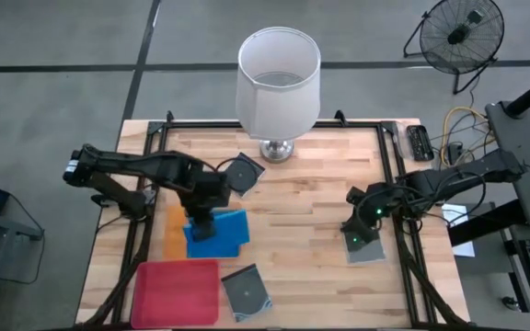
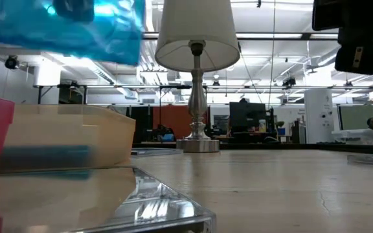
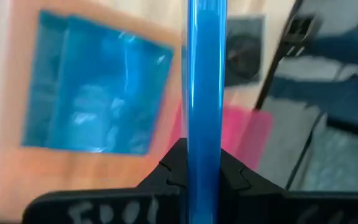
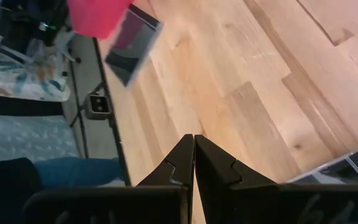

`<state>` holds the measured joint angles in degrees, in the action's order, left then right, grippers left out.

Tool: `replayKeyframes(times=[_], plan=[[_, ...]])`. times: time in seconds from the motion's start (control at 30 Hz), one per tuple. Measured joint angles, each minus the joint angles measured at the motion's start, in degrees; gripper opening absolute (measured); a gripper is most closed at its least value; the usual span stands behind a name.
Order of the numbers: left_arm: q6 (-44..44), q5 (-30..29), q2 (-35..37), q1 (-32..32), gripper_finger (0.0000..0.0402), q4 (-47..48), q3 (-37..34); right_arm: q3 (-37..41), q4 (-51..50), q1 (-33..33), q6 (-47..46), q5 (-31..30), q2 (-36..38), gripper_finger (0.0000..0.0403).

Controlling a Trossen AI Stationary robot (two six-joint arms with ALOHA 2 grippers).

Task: Pick & place jewel cases by type
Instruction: Put the blue cd case into the orange bin

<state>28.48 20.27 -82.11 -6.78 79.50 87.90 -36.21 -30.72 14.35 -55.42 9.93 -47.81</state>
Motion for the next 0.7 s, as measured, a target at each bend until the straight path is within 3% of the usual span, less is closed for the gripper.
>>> replayKeyframes(times=[0.3, 0.7], plan=[[-18.3, 2.4, -0.7, 6.1, 0.0005, 5.7, -3.8, 0.0, 3.6, 0.0, -0.6, 0.0, -4.0, 0.0009], [-25.8, 8.4, -1.0, 8.8, 0.0005, -0.8, -19.2, 0.0, 7.7, 0.0, -0.1, -0.5, -7.6, 0.0008]])
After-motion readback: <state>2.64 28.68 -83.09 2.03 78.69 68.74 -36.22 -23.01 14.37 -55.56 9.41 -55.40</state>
